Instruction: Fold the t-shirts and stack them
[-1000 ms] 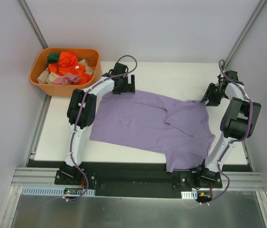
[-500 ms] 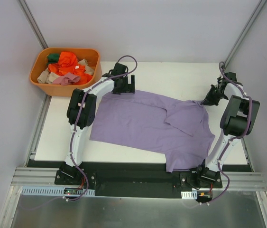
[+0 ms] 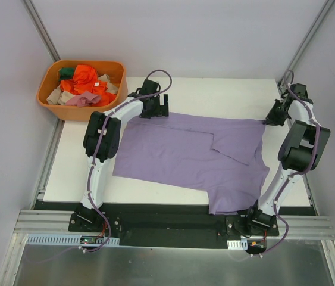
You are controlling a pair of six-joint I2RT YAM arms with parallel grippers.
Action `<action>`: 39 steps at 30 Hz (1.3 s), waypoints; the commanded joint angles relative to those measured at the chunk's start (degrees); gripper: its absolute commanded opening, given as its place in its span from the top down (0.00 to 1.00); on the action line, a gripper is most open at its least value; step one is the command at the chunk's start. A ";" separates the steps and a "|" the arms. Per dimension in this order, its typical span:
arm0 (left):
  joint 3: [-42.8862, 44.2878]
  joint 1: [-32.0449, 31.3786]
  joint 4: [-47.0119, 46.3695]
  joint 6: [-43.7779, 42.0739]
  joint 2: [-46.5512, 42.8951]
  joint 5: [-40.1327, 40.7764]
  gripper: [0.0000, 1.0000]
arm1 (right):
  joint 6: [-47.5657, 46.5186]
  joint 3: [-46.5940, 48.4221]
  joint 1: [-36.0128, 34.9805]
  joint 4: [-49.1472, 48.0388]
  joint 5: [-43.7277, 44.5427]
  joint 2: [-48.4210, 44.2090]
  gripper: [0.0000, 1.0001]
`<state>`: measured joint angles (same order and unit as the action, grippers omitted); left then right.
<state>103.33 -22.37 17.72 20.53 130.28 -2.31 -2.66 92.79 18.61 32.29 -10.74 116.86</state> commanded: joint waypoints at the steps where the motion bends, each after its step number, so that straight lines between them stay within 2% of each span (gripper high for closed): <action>1: -0.59 1.80 4.26 -0.93 0.24 -0.94 0.01 | -2.70 3.97 0.81 -0.65 -1.91 2.23 0.99; 4: -0.15 1.72 4.26 -0.76 0.24 -1.56 0.01 | -3.14 6.96 0.81 1.36 -0.77 4.34 0.89; 8: 0.03 1.72 4.35 -0.76 -1.25 -0.95 0.01 | -2.62 8.19 0.81 2.51 1.07 2.86 0.49; 11: 0.03 1.72 4.35 -0.58 -2.66 -1.03 0.01 | -1.74 7.32 0.55 3.21 2.21 -1.70 0.34; 14: -0.14 1.37 4.26 -0.50 -4.32 -1.21 0.01 | -0.95 2.94 -0.76 3.30 3.18 -8.29 0.01; 15: -0.23 1.19 4.34 -0.58 -4.94 -0.95 0.01 | -0.51 -0.04 -1.64 3.56 3.97 -10.58 0.04; 18: -1.11 0.58 4.26 -0.67 -7.05 -1.21 0.01 | 5.18 -8.30 -4.45 4.88 8.71 -17.78 0.04; 22: -4.53 -0.83 4.26 -0.23 -10.74 -0.69 0.01 | 8.62 -20.52 -10.33 1.74 6.70 -25.35 0.04; 25: -7.08 -1.27 4.34 0.21 -12.24 0.02 0.01 | 8.46 -25.20 -14.21 -0.13 2.23 -25.37 0.04; 30: -10.25 -1.27 4.26 0.65 -11.89 1.95 0.01 | 6.53 -24.42 -16.06 0.14 3.18 -18.88 0.04; 33: -10.43 -1.18 4.26 0.73 -10.84 1.95 0.01 | 4.60 -20.65 -15.89 1.45 4.85 -13.34 0.04; 36: -10.08 -1.01 4.35 1.09 -9.43 5.37 0.01 | 3.98 -14.85 -15.27 4.61 9.94 -7.10 0.04; 39: -8.59 -0.31 4.52 1.35 -7.68 4.95 0.01 | 3.80 -11.07 -13.78 5.06 8.38 -2.53 0.04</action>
<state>93.10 -23.53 21.71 20.62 120.84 0.43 2.48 76.20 2.83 36.80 -4.38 109.97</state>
